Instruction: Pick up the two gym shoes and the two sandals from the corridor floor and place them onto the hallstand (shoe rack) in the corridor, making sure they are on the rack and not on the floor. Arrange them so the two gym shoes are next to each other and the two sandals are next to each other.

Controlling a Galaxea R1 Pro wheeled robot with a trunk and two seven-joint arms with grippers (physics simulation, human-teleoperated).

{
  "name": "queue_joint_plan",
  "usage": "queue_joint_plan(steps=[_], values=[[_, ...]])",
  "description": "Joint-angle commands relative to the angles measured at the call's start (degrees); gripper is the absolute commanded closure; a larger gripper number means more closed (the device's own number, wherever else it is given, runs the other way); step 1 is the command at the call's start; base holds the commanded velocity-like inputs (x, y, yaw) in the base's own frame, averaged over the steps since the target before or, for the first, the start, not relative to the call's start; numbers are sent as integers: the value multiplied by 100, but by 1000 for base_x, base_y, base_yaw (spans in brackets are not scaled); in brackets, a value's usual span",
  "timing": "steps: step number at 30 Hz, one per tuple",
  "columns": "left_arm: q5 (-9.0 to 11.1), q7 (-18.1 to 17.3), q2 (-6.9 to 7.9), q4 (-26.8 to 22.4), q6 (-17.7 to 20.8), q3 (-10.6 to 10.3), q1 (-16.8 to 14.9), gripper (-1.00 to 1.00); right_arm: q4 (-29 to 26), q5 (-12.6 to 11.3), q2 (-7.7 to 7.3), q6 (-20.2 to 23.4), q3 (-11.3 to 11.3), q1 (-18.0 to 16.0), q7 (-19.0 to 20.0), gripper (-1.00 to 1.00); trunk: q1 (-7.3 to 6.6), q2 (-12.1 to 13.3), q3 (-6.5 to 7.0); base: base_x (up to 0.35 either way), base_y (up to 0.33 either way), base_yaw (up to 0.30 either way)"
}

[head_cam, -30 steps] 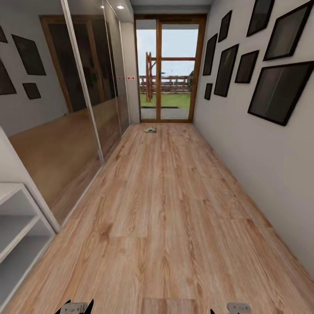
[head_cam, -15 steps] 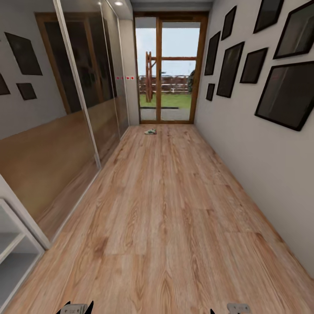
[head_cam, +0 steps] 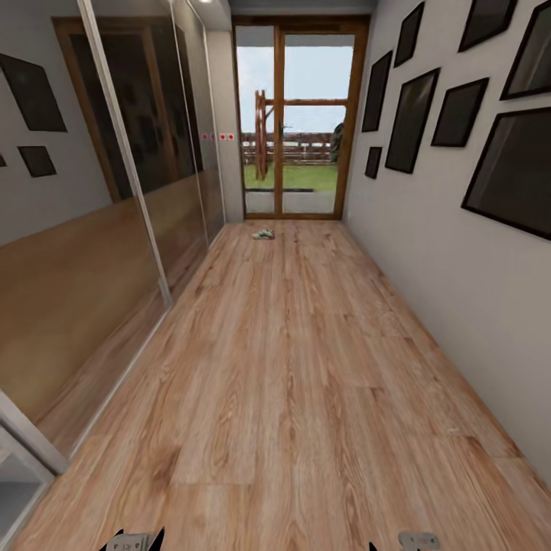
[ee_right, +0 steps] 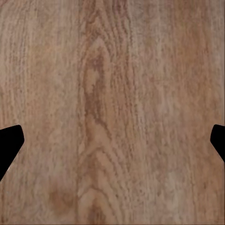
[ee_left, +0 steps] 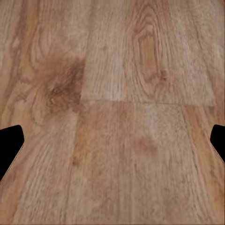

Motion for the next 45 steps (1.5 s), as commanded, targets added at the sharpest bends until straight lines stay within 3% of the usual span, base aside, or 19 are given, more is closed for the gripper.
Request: queue_joint_plan(steps=[1,14,22,34,45], values=[[48,-59,1,6,-2,22,-3,-100,7,-51,-2,-21,1,-3,43,-100,2,-2,-5,337,0,0],[41,-62,-13,12,-2,18,-3,-100,-110,-78,-31,-108,-29,-7,28,-100,2,-2,-5,337,0,0],[39,-68,-17,14,-2,17,-3,-100,-722,-70,-76,-211,-30,-6,17,-100,2,-2,-5,337,0,0],[32,-66,-55,93,-2,21,-3,-100,-732,-53,-225,-261,4,-4,14,-100,2,-2,-5,337,0,0],[31,-60,-51,102,-2,25,-3,-100,-740,-52,-238,-270,8,-4,13,-100,2,-2,-5,337,0,0]])
